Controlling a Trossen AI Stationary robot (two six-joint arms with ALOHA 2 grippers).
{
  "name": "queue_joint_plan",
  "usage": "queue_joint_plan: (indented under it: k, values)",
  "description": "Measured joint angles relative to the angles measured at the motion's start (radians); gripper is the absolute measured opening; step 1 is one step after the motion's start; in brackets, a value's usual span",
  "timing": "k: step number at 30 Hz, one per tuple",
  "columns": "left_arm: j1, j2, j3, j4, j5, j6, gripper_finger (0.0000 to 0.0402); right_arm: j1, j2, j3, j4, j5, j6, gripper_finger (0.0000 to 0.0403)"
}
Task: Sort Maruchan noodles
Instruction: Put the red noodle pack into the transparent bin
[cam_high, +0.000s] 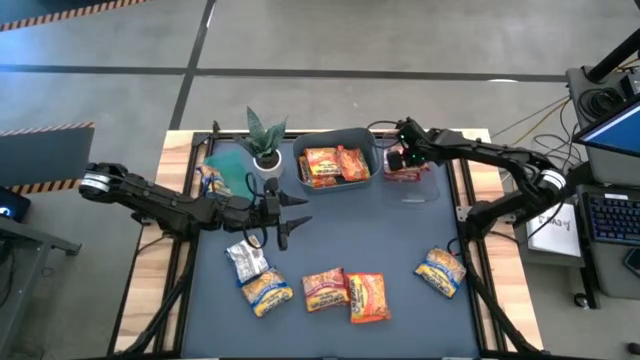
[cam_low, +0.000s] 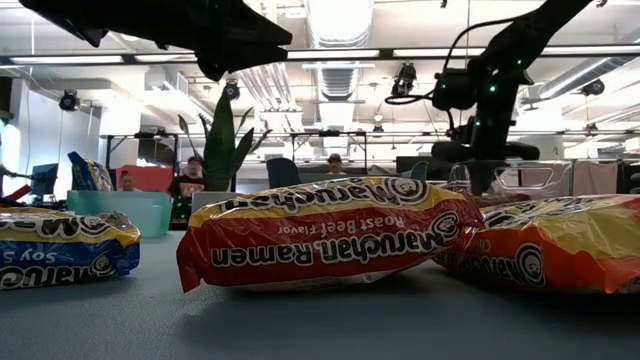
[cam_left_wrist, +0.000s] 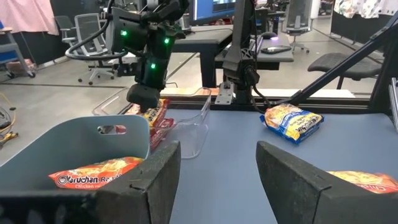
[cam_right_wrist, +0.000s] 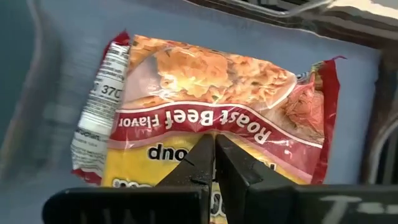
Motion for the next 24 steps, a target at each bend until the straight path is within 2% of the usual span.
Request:
queue_joint_plan:
  k: [9,18,24]
  values:
    - [0.002,0.0,0.0,0.0,0.0,0.0,0.0194,0.017,-0.028,-0.003,0.035,-0.034,0.024,0.0009]
    - [0.003,0.0,0.0,0.001,0.0,0.0,0.0194,0.085,0.024,-0.003,0.138,-0.021,0.05,0.0009]
    - [0.003,0.0,0.0,0.001,0.0,-0.005,0.0194,0.086,-0.017,0.003,0.141,-0.022,0.043,0.0009]
